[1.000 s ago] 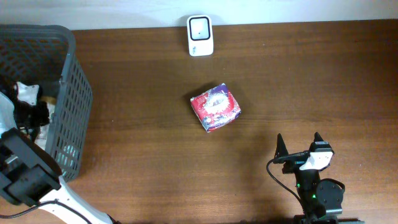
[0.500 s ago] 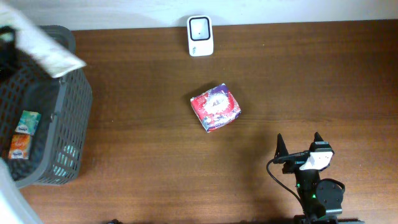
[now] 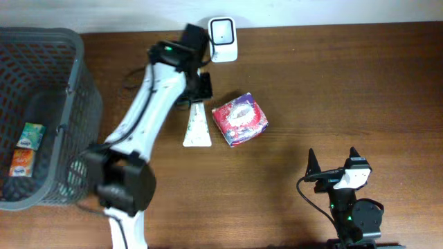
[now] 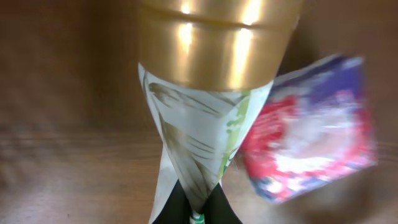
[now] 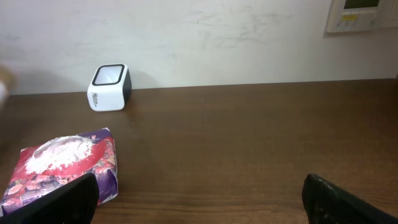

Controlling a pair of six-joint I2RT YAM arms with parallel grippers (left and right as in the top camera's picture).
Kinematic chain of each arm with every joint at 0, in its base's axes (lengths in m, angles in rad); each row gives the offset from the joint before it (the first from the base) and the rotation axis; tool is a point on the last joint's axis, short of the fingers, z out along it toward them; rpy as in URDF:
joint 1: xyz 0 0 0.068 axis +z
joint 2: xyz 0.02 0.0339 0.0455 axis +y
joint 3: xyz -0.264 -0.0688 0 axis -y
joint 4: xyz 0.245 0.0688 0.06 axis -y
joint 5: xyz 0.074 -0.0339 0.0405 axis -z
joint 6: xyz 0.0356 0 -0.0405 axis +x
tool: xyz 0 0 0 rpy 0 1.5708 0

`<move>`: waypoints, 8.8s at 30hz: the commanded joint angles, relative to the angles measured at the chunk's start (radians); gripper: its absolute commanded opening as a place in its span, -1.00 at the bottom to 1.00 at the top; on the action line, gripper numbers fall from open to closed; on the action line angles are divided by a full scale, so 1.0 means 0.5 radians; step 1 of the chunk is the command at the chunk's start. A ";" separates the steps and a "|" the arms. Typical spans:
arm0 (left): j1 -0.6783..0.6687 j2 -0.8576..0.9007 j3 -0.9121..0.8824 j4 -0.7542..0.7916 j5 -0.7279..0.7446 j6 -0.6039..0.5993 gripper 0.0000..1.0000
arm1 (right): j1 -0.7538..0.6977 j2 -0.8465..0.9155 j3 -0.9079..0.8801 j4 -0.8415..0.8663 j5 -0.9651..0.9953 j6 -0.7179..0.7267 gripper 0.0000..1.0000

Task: Scan the item barcode
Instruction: 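Place the white tube beside the red-purple box with left gripper, then reach the left gripper into the basket and grasp the green packet, then place the green packet left of the white tube with left gripper, then grasp the orange packet in the basket with the left gripper, then place the orange packet beside the white tube with left gripper, then grasp the mint-green pouch in the basket with the left gripper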

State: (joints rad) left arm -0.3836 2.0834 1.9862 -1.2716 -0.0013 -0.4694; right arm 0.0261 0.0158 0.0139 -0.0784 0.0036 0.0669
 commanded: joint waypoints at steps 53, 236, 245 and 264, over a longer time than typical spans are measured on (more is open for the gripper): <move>1.877 0.089 -0.418 -0.416 0.050 -0.183 0.98 | 0.011 -0.014 -0.017 -0.006 0.018 -0.013 0.97; 0.023 0.051 -0.095 -0.019 -0.323 0.246 0.93 | 0.011 -0.014 -0.017 -0.006 0.017 -0.013 0.97; 0.811 -0.260 1.333 -0.833 -0.072 0.585 0.98 | 0.011 -0.014 -0.017 -0.006 0.018 -0.013 0.97; 2.236 -0.526 -1.063 -0.210 0.275 1.273 0.99 | 0.011 -0.014 -0.017 -0.006 0.018 -0.013 0.97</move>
State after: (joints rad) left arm 0.7296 1.8240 1.5208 -1.4097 0.1917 0.1280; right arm 0.0261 0.0151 0.0135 -0.0784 0.0036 0.0677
